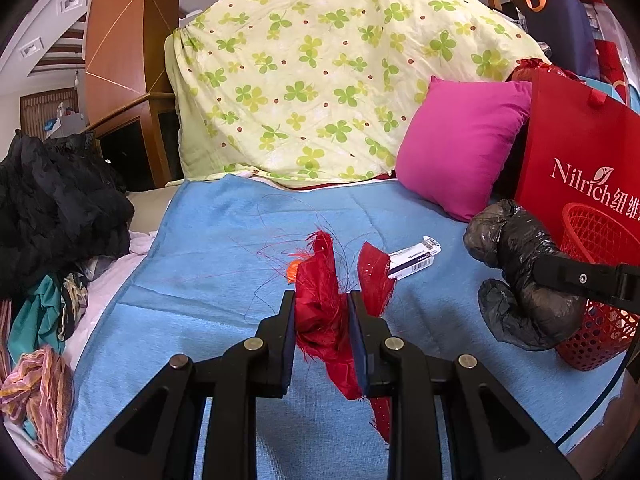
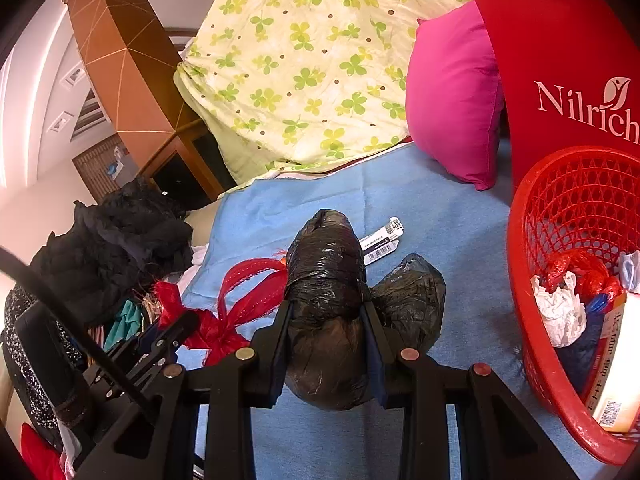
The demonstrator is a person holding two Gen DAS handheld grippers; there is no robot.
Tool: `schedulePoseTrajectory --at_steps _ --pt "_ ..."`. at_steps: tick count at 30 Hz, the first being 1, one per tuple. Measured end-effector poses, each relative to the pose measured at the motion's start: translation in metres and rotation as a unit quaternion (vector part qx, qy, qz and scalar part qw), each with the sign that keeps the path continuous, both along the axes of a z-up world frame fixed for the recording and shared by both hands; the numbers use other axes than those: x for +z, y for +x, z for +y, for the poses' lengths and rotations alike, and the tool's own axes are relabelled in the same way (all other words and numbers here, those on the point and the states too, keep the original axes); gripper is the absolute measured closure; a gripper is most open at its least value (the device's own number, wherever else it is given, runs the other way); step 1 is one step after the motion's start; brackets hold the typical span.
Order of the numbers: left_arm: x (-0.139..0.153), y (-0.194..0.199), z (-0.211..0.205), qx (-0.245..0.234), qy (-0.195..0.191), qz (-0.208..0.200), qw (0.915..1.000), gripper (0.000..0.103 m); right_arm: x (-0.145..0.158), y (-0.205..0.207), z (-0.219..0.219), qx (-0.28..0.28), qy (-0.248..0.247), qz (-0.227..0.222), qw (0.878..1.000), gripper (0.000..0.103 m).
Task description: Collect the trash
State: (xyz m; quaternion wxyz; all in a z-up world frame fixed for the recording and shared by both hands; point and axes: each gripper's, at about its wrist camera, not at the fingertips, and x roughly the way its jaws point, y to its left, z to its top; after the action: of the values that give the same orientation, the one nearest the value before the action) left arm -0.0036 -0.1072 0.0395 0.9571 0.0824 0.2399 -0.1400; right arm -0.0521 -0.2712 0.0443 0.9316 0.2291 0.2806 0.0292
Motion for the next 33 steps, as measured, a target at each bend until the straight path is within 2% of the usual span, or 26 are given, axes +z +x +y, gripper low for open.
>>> schedulePoseTrajectory --at_steps 33 --pt "-0.004 -0.001 -0.012 -0.014 0.016 -0.002 0.9998 0.077 -0.002 -0.004 -0.012 -0.007 -0.007 0.003 1.000 0.068"
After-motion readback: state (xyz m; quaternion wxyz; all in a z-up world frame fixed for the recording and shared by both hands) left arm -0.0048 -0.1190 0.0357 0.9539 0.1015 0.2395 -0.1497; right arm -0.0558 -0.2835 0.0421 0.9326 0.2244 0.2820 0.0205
